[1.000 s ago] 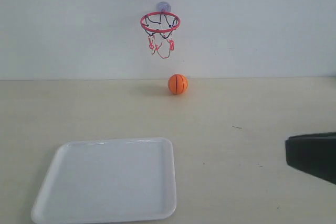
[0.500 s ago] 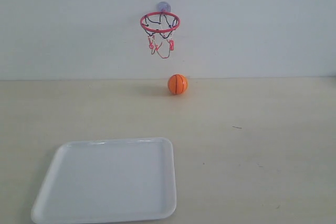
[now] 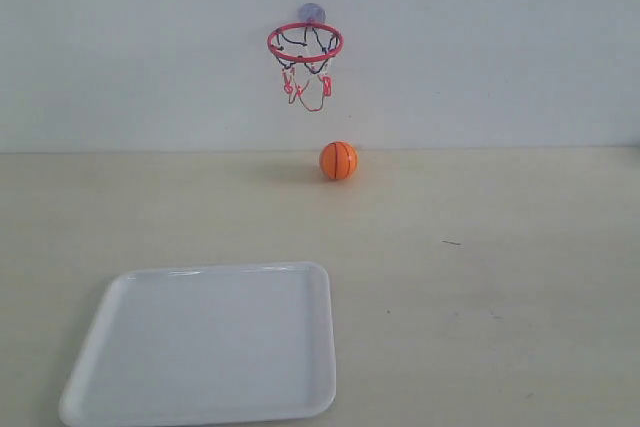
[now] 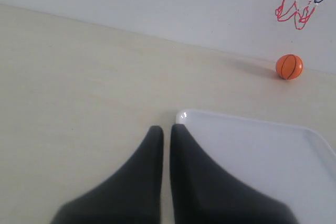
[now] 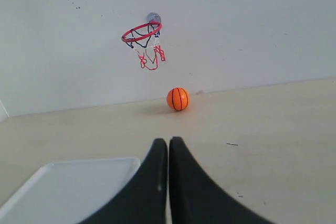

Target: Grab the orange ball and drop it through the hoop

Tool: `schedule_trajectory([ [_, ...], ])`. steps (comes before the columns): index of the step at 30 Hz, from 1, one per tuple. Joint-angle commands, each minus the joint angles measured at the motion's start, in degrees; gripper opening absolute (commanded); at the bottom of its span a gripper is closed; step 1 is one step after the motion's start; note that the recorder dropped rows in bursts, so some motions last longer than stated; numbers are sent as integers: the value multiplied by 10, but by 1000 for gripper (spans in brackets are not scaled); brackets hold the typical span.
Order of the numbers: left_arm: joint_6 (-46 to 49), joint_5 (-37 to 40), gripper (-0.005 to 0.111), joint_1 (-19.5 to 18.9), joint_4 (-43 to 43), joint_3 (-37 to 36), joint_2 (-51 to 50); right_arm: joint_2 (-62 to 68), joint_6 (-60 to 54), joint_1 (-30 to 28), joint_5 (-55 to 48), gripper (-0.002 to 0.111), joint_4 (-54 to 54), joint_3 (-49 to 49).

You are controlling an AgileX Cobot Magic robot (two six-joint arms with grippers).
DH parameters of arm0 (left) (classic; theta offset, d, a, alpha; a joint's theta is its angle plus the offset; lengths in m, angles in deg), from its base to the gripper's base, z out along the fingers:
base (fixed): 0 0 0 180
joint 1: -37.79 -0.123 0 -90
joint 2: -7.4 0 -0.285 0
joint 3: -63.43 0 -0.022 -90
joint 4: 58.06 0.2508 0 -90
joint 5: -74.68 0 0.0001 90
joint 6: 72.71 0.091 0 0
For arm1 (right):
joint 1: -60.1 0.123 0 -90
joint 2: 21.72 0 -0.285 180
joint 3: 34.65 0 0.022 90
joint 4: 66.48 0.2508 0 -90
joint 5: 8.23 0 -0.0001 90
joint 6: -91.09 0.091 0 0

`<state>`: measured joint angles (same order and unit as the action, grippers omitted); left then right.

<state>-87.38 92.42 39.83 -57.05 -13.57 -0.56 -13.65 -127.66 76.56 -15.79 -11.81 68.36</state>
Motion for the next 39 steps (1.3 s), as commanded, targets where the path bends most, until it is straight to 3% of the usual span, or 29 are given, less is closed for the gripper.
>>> schedule_trajectory([
  [1,-3,-2,4,-2,1,-2,2,-3,4,1,6,0,-34,-2],
  [5,-3,-2,4,-2,1,-2,2,-3,86,1,-12,0,-204,-2],
  [10,-3,-2,4,-2,1,-2,2,-3,339,1,-62,0,-469,-2],
  [14,-3,-2,4,-2,1,-2,2,-3,459,1,-118,0,-572,-2],
  [22,-3,-2,4,-2,1,-2,2,-3,517,1,-128,0,-579,-2],
  [39,-3,-2,4,-2,1,-2,2,-3,517,1,-128,0,-579,-2],
])
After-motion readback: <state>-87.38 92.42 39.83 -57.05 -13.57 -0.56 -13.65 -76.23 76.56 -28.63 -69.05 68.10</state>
